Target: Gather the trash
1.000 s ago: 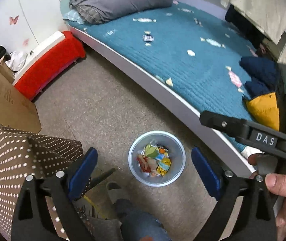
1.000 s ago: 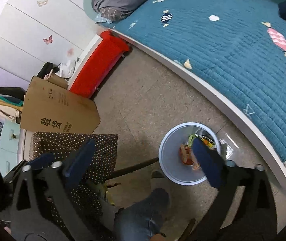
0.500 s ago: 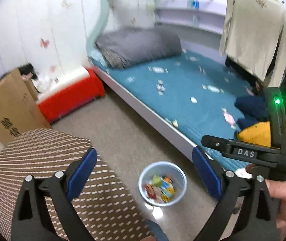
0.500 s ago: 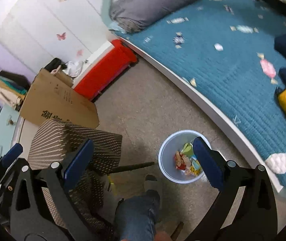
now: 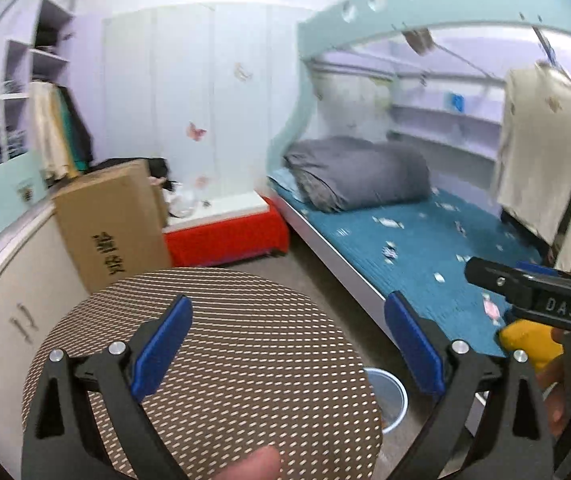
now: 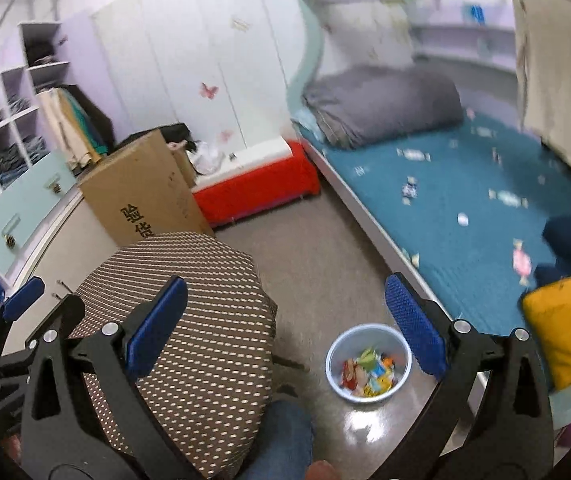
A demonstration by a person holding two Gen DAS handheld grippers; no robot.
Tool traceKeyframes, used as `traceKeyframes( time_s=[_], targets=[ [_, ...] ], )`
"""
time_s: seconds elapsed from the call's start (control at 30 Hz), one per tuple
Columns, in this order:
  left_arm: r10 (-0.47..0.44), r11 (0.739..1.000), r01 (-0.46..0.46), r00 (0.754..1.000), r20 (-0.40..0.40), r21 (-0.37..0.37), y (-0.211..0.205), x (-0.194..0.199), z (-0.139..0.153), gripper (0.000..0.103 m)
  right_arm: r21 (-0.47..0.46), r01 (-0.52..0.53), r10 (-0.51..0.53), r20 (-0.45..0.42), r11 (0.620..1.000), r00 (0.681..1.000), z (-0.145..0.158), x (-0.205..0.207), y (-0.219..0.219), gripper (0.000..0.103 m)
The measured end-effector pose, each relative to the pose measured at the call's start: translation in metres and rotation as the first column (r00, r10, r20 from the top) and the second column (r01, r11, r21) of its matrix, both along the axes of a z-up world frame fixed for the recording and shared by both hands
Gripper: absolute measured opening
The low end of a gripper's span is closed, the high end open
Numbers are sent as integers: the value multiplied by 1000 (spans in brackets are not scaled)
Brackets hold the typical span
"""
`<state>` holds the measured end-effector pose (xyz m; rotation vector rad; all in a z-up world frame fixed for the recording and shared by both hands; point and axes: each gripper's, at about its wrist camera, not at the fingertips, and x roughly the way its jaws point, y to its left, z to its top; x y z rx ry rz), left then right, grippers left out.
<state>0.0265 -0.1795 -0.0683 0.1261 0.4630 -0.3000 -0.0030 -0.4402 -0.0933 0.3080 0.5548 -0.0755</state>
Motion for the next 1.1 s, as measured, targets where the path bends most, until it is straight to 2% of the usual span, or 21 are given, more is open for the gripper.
traceKeyframes(
  time_s=[0.17, 0.33, 0.53, 0.8, 1.1],
  targets=[
    [83, 996, -80, 994, 66, -49, 38, -36, 17, 95, -112, -15, 24, 79, 994, 997, 28, -32, 43, 97],
    [147, 985, -133, 981, 129, -110, 66, -76, 25, 96, -182, -19, 48, 155, 983, 987, 42, -66, 75, 97],
    [180, 977, -157, 969, 169, -142, 78, -114, 30, 96, -221, -16, 68, 230, 975, 971, 51, -110, 97, 97],
    [221, 967, -184, 950, 222, -179, 95, -165, 43, 96, -228, -35, 100, 282, 973, 954, 58, -147, 111, 97],
    [216, 968, -172, 941, 261, -182, 103, -186, 51, 96, -228, -16, 96, 344, 973, 934, 67, -167, 117, 97]
  ],
)
